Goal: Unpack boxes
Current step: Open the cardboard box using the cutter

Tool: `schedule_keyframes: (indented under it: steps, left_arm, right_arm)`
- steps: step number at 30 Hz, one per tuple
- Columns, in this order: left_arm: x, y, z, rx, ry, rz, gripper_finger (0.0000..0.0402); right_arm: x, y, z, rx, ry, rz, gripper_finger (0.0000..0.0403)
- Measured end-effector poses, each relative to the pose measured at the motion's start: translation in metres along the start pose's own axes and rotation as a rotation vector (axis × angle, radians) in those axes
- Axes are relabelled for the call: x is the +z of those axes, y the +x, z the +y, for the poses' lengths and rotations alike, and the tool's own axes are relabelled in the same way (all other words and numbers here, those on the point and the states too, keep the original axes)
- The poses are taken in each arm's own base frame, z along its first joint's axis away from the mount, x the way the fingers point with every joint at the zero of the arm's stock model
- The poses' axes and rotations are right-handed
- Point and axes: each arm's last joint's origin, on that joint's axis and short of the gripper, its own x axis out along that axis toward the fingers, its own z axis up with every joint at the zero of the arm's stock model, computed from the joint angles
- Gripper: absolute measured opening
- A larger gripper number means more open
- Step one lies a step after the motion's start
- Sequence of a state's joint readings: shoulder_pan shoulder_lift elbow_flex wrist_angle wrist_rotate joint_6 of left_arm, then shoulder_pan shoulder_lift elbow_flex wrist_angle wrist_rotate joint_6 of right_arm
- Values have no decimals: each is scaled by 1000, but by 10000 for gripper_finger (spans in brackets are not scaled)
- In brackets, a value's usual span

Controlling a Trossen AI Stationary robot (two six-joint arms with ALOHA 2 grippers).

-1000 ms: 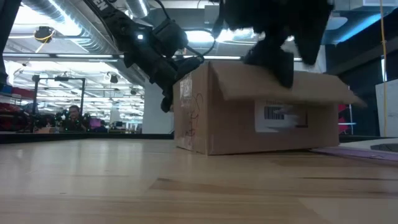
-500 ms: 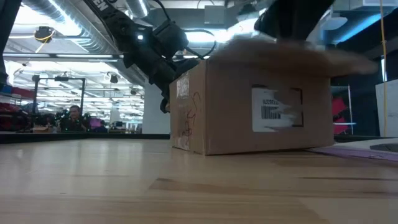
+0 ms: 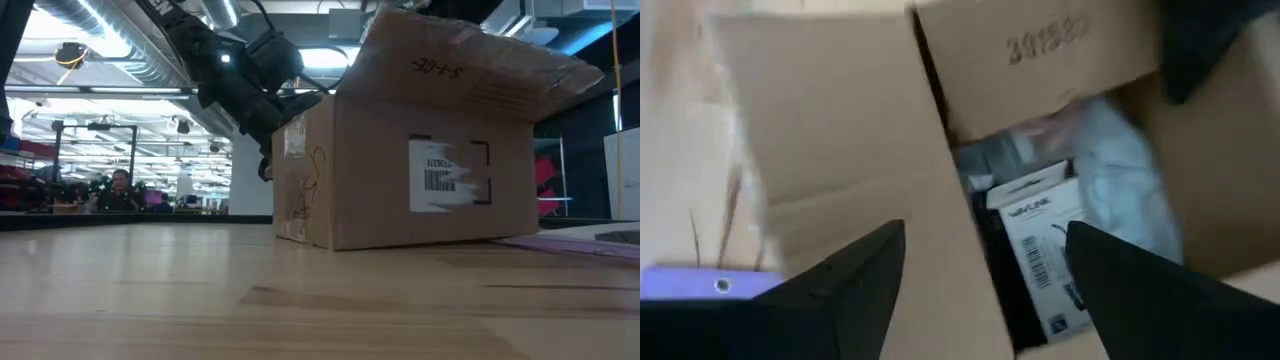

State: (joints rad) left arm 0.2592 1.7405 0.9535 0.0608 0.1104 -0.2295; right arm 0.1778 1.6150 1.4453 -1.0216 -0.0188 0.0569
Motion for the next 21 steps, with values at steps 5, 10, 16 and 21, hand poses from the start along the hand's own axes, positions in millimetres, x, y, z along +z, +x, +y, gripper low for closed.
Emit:
schedule_keyframes:
  steps: [5, 10, 16, 21]
  left_arm:
    - [0, 0, 0, 7, 2, -4, 328]
    - [0, 0, -1, 7, 3, -6, 328]
    - [0, 0, -1, 6, 5, -5, 328]
    - [0, 0, -1, 8, 7, -5, 328]
  right_arm:
    - [1, 16, -13, 120, 23, 76, 269]
    - [-9, 43, -17, 181, -5, 139, 269]
    - [-28, 70, -20, 183, -15, 191, 252]
    - [-26, 69, -21, 167, -29, 151, 151]
